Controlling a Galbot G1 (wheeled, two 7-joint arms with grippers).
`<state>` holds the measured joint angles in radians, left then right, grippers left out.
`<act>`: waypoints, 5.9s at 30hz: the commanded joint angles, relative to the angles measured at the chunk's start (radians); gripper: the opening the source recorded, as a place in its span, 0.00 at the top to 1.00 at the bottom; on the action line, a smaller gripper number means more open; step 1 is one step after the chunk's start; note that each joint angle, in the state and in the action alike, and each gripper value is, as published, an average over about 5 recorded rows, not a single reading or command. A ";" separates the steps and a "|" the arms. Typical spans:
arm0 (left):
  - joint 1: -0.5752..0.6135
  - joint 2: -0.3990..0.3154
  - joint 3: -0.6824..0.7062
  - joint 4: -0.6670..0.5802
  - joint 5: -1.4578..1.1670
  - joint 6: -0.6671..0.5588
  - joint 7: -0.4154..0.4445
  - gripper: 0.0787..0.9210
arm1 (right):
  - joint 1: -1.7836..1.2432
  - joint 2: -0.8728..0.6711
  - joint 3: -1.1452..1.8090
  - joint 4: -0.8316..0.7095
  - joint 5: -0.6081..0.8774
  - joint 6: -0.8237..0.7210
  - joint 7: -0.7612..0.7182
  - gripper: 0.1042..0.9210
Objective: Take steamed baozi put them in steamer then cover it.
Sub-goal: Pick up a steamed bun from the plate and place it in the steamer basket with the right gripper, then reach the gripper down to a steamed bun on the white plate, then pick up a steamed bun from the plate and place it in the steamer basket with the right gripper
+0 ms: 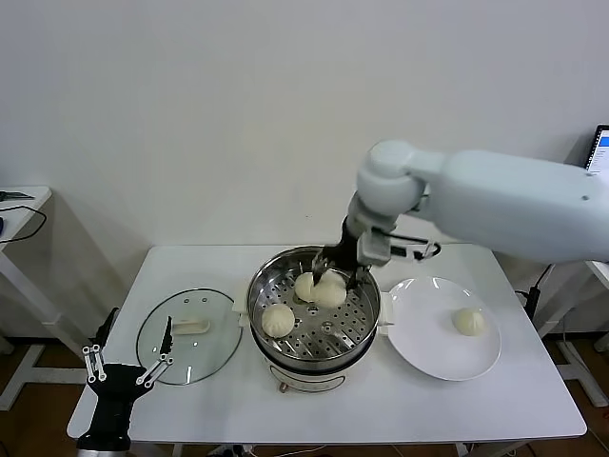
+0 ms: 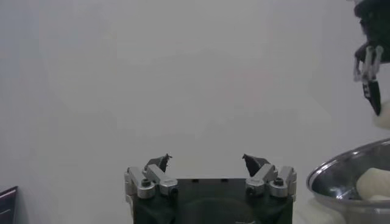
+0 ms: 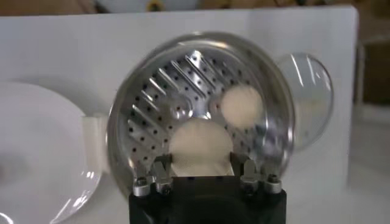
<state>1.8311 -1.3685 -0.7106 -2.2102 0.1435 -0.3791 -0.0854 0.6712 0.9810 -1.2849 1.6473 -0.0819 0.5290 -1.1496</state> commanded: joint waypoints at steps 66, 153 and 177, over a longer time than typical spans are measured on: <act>-0.012 0.001 -0.004 0.015 0.003 -0.006 -0.004 0.12 | -0.471 -0.480 0.249 -0.571 0.212 -0.534 0.031 0.12; -0.022 -0.004 -0.021 -0.004 0.001 0.004 -0.015 0.12 | -0.009 0.035 -0.227 -0.150 0.504 -0.801 0.105 0.34; -0.032 -0.003 -0.026 0.004 0.006 0.007 -0.016 0.12 | -0.028 -0.102 -0.031 -0.082 0.447 -0.772 0.106 0.13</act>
<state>1.7994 -1.3732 -0.7343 -2.2050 0.1452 -0.3719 -0.1018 0.6392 1.0017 -1.4532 1.4892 0.3838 -0.2568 -1.0152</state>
